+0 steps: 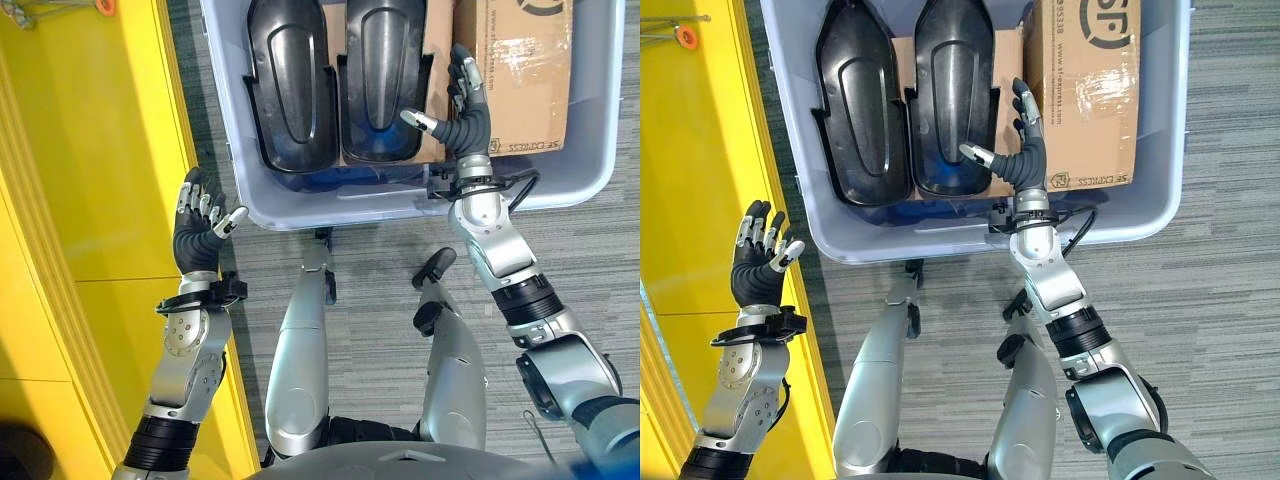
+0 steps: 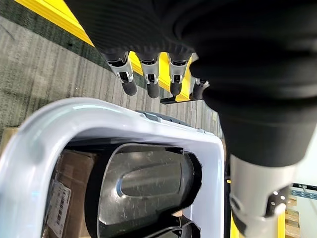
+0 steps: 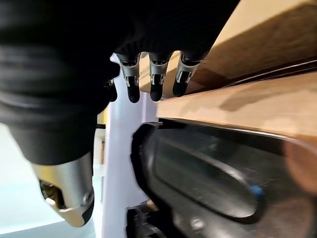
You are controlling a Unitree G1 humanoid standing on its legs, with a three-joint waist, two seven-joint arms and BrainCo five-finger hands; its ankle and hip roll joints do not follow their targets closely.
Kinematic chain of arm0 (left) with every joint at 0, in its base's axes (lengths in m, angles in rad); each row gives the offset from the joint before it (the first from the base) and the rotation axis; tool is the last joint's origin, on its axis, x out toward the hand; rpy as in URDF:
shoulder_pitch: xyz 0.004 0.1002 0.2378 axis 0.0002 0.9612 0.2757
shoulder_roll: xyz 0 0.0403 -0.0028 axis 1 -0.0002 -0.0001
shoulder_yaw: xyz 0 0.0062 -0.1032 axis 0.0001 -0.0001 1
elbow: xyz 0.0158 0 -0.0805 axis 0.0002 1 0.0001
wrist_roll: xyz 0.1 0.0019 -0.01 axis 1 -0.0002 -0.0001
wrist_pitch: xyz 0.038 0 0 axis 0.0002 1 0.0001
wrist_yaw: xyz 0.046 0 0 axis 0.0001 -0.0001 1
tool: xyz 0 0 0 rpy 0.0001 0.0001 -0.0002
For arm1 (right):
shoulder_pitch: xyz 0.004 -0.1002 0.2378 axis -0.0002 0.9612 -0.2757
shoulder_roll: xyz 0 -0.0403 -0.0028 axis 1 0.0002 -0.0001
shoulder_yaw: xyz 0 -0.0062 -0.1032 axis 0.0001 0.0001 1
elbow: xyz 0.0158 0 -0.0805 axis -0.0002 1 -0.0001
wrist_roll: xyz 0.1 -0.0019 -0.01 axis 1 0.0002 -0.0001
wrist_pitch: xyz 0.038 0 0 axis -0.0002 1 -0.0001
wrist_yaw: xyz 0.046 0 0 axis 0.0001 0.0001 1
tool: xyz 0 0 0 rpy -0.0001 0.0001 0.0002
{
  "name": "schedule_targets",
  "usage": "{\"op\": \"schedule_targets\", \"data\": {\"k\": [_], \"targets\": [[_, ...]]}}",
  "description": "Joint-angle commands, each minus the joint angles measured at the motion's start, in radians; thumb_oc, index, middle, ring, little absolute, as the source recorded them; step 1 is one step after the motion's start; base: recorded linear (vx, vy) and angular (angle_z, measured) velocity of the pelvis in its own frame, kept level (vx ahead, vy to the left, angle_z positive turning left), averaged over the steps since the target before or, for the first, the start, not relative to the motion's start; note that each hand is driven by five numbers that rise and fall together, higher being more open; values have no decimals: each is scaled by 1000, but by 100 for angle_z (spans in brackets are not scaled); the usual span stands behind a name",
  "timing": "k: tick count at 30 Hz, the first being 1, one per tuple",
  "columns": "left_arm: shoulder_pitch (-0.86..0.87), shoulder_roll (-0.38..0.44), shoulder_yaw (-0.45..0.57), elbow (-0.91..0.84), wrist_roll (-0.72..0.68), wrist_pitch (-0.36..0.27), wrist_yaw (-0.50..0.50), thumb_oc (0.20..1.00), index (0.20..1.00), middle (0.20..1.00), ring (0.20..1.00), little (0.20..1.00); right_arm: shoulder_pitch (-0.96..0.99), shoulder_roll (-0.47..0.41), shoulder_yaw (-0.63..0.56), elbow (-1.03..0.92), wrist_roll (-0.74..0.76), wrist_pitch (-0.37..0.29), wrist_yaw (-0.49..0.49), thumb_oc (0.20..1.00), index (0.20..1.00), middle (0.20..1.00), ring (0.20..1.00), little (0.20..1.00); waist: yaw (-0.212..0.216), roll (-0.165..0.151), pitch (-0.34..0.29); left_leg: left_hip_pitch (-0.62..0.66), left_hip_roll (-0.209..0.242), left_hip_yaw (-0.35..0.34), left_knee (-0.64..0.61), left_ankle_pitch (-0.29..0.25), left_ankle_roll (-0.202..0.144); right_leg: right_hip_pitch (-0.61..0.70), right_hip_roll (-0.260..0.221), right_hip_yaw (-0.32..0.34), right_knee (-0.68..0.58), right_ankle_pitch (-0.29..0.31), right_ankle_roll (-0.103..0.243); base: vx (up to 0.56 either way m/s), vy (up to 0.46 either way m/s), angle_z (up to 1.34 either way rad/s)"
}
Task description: Move parts from the plastic box to the shelf.
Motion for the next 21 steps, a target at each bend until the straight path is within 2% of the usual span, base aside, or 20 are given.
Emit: {"op": "schedule_targets", "data": {"k": [1, 21], "targets": [[32, 58, -38, -130, 2, -58, 26, 1000, 1000, 1000, 1000, 1000, -55, -23, -25, -1, -34, -38, -25, 1000, 1000, 1000, 1000, 1000, 12, 40, -23, 39, 35, -51, -44, -31, -75, -43, -99, 45, 112, -38, 73, 0, 0, 0], [24, 66, -59, -129, 4, -80, 45, 1000, 1000, 1000, 1000, 1000, -144, -29, -29, 162, -41, -30, -75, 1000, 1000, 1000, 1000, 1000, 31, 43, -23, -58, 26, -73, -28, -35, -71, -110, -99, 36, 117, -37, 77, 5, 6, 2]]}}
